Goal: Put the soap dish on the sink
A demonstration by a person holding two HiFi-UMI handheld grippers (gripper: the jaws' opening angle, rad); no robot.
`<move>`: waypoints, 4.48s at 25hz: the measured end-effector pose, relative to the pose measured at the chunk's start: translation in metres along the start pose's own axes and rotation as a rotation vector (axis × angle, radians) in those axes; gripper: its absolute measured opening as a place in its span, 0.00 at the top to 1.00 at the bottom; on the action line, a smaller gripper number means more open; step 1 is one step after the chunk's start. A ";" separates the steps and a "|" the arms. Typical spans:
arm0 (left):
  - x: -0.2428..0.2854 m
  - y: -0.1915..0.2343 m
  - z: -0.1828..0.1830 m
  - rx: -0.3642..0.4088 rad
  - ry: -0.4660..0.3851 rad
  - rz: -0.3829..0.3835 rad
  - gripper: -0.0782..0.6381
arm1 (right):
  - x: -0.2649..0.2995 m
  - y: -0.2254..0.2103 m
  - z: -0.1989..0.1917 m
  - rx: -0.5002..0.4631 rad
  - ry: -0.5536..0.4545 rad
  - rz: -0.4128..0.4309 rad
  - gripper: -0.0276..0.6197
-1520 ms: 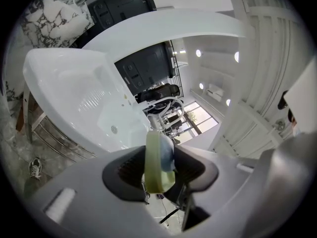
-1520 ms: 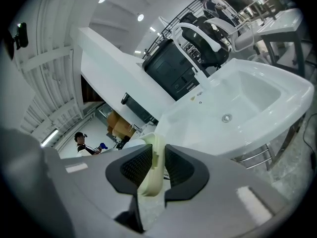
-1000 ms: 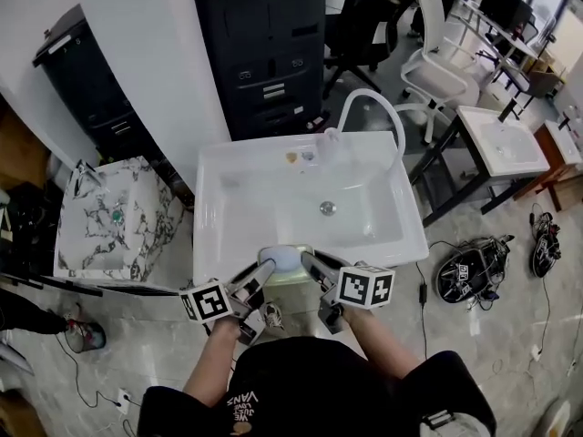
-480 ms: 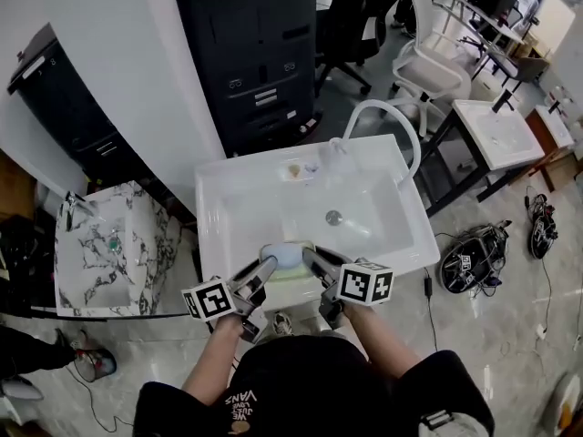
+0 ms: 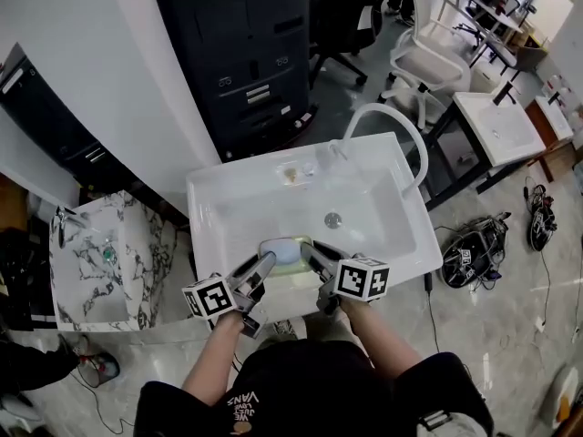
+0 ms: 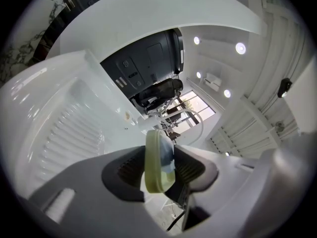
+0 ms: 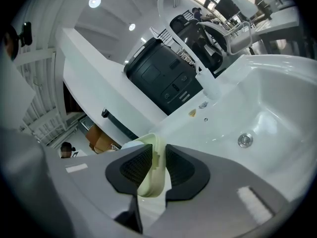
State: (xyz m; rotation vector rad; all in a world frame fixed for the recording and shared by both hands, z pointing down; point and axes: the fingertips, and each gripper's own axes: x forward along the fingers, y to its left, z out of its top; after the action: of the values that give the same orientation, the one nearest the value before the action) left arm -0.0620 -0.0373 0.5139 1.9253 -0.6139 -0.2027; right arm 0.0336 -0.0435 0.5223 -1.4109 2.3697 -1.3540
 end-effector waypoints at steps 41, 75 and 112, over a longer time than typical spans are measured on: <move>0.093 0.113 0.105 -0.069 -0.248 0.170 0.60 | 0.148 -0.086 0.065 -0.040 0.113 0.014 0.85; 0.108 0.164 0.138 -0.222 -0.375 0.354 0.57 | 0.205 -0.102 0.082 -0.082 0.175 -0.057 0.85; 0.119 0.173 0.168 -0.136 -0.410 0.450 0.57 | 0.185 -0.095 0.087 -0.270 0.150 -0.086 0.85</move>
State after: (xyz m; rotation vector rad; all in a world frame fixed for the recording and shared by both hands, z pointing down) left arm -0.0847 -0.2867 0.6121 1.5742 -1.2533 -0.3439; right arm 0.0308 -0.2543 0.6019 -1.5425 2.7043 -1.2361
